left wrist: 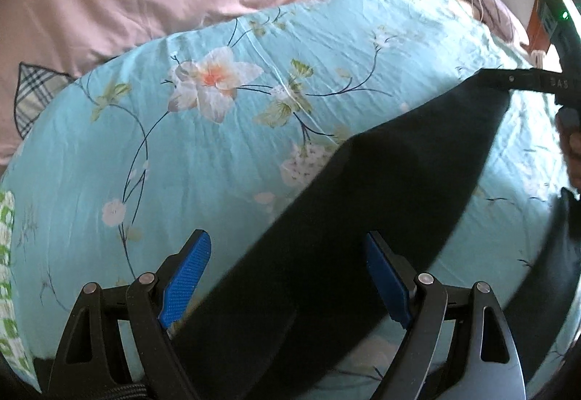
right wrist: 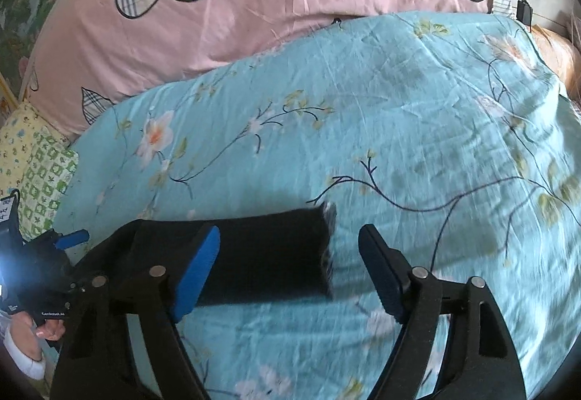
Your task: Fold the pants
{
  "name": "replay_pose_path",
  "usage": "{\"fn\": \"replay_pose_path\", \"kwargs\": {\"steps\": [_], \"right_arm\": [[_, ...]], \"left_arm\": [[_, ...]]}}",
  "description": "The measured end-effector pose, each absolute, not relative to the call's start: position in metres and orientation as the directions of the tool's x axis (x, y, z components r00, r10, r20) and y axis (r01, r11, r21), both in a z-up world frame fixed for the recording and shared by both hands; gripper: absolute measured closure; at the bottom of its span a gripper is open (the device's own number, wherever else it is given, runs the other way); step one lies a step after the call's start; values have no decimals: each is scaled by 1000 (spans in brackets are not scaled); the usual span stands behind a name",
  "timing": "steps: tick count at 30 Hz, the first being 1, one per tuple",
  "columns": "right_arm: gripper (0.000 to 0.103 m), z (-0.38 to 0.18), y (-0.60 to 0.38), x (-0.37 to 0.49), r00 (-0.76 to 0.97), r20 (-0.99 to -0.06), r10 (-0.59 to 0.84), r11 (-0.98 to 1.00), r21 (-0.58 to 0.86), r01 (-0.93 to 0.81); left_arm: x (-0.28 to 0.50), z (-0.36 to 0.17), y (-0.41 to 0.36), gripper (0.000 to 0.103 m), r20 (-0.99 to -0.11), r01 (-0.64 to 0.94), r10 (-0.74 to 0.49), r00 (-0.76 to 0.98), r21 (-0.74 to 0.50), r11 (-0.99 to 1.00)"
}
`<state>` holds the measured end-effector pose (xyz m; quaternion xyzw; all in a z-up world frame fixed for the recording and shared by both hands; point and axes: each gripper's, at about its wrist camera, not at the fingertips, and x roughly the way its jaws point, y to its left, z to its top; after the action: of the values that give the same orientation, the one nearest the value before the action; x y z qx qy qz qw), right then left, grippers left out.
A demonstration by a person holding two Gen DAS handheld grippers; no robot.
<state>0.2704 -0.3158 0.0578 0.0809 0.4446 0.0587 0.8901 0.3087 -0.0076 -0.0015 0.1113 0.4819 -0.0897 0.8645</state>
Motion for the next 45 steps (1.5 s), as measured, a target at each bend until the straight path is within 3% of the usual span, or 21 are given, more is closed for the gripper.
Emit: {"fn": "replay_pose_path", "kwargs": {"steps": [5,7,8,9,10,11,12,15,28,45], "right_arm": [[42,51,-319,284,574,-799,177,980,196,-29],[55,49,-318,288,569,-806,164,983,180,-29],[60,48,-318,290,564,-809,165,984,177,-35],[70,47,-318,291,562,-810,170,983,179,-39],[82,46,-318,292,559,-810,175,982,183,-43],[85,47,-318,292,560,-810,173,983,180,-42],[88,48,-319,292,566,-807,170,983,178,-41],[93,57,-323,286,598,-776,199,976,214,-48],[95,91,-326,229,672,-681,292,951,282,-128],[95,83,-339,125,678,-612,407,909,345,-234]], "left_arm": [[330,-14,-4,17,-877,282,-65,475,82,956],[333,-18,-4,24,-885,294,-80,459,67,953],[334,-19,-3,37,-889,302,-89,449,57,952],[334,-20,-3,58,-895,311,-101,434,44,949],[334,-20,-4,68,-899,317,-109,424,35,948],[332,-19,-5,82,-901,324,-119,416,25,946],[329,-17,-6,90,-900,326,-115,421,32,945],[316,-7,-9,96,-887,337,-108,449,57,940],[228,51,-11,98,-833,359,-196,518,4,933],[124,46,-26,99,-814,365,-236,531,-32,931]]}}
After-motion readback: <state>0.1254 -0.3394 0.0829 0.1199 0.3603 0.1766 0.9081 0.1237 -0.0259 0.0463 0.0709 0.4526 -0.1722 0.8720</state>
